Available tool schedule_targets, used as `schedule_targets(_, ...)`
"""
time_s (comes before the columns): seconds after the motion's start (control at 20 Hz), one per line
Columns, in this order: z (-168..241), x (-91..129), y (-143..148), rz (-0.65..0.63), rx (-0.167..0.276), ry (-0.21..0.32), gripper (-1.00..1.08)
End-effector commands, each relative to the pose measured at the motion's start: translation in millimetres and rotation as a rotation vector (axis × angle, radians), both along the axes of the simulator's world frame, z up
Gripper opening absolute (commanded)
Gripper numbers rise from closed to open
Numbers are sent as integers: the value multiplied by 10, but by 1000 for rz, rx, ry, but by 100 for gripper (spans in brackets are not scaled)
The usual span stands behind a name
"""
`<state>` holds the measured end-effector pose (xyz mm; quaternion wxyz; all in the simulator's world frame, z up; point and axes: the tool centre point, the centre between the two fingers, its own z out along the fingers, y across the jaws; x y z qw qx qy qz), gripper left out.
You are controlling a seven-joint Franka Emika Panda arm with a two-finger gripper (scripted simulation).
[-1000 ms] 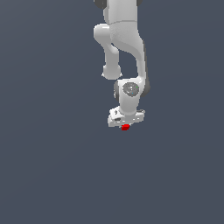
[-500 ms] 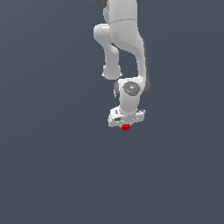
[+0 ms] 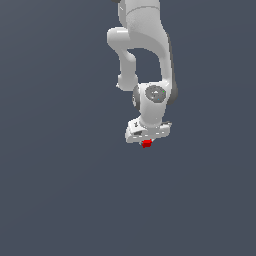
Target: Pick up the red cube and move it to a goal position.
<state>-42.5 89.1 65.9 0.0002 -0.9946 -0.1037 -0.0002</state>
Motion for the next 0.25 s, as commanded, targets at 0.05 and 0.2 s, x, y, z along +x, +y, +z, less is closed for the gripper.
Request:
schedule_targets(0.05,101,40,25,0,0,0,-100)
schedule_targets(0.2,125,51,31,0,0,0,-100)
